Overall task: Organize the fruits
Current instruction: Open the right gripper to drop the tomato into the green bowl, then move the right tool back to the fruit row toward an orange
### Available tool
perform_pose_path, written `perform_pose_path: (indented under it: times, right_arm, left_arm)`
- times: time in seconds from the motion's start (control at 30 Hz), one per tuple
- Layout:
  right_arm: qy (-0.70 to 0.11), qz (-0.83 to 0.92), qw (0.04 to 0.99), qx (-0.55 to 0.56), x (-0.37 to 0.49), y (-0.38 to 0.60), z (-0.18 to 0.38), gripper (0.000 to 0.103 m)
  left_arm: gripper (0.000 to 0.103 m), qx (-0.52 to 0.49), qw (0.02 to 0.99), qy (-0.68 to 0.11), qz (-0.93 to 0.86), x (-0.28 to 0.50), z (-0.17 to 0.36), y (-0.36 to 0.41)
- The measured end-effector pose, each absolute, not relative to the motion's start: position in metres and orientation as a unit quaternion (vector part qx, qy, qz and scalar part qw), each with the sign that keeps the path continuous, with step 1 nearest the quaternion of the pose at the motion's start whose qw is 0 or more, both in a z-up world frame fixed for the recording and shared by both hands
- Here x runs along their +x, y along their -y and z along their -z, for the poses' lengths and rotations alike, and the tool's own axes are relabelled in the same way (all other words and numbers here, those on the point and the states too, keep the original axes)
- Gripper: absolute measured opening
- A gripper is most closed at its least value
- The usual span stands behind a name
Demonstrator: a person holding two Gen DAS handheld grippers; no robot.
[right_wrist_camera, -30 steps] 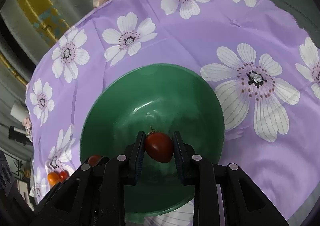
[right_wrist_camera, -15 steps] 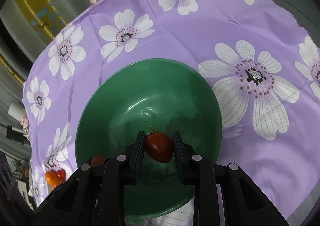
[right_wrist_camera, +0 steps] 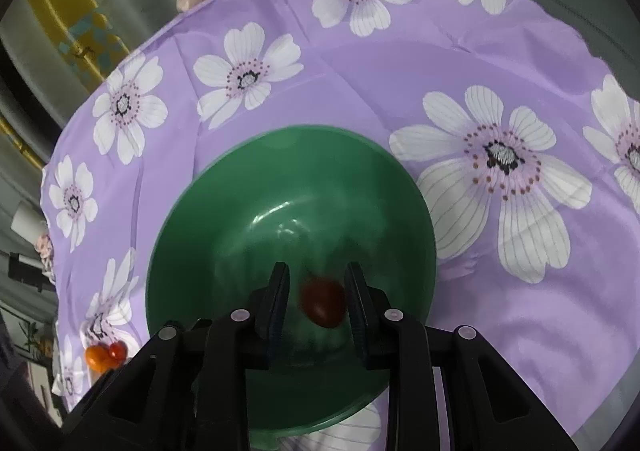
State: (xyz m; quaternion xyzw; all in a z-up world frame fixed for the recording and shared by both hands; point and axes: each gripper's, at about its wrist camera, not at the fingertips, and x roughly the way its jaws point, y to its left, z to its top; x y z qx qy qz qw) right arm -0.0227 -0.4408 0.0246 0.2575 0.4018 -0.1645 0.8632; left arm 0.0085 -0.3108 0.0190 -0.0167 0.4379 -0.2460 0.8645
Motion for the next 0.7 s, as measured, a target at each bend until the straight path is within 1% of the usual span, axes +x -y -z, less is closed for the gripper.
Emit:
perform_pose_path:
  times: [0.03,0.07,0.1,0.17,0.3,0.33,0.37,0.4,0.5,0.6,0.7]
  right_arm:
    - [-0.398,0.161,0.866,0.257,-0.023,0.440,-0.026,0.029]
    - [-0.393,0.155,0.869,0.260,-0.023,0.440,-0.028,0.032]
    - [-0.388,0.148,0.872,0.259,-0.024,0.438,-0.030,0.035]
    - [-0.377,0.138,0.880,0.255,-0.025,0.435,-0.034,0.050]
    - [-0.353,0.133,0.894,0.241,-0.025,0.426,-0.044,0.054]
    - [-0.347,0.128,0.897,0.243,-0.025,0.423,-0.045,0.056]
    - [-0.341,0.123,0.899,0.247,-0.025,0.421,-0.045,0.061]
    - [-0.332,0.119,0.901,0.254,-0.024,0.419,-0.045,0.063]
    - [-0.322,0.132,0.905,0.243,-0.022,0.412,-0.045,0.063]
    - [-0.342,0.173,0.900,0.208,-0.017,0.406,-0.040,0.063]
    - [-0.355,0.175,0.897,0.200,-0.013,0.407,-0.035,0.063]
  left_arm:
    - [0.048,-0.013,0.866,-0.438,0.240,0.007,-0.023,0.308]
    - [0.050,-0.012,0.868,-0.438,0.236,0.007,-0.025,0.306]
    - [0.051,-0.013,0.870,-0.435,0.231,0.005,-0.029,0.302]
    - [0.053,-0.017,0.874,-0.426,0.235,0.002,-0.035,0.292]
    - [0.058,-0.037,0.888,-0.408,0.208,-0.003,-0.047,0.255]
    - [0.058,-0.045,0.892,-0.403,0.200,-0.005,-0.050,0.243]
    - [0.060,-0.053,0.895,-0.399,0.190,-0.007,-0.052,0.230]
    - [0.060,-0.062,0.898,-0.397,0.179,-0.008,-0.053,0.215]
    - [0.061,-0.086,0.905,-0.393,0.136,-0.013,-0.055,0.170]
    - [0.062,-0.100,0.912,-0.389,0.079,-0.018,-0.053,0.121]
    - [0.062,-0.126,0.914,-0.385,0.029,-0.024,-0.049,0.082]
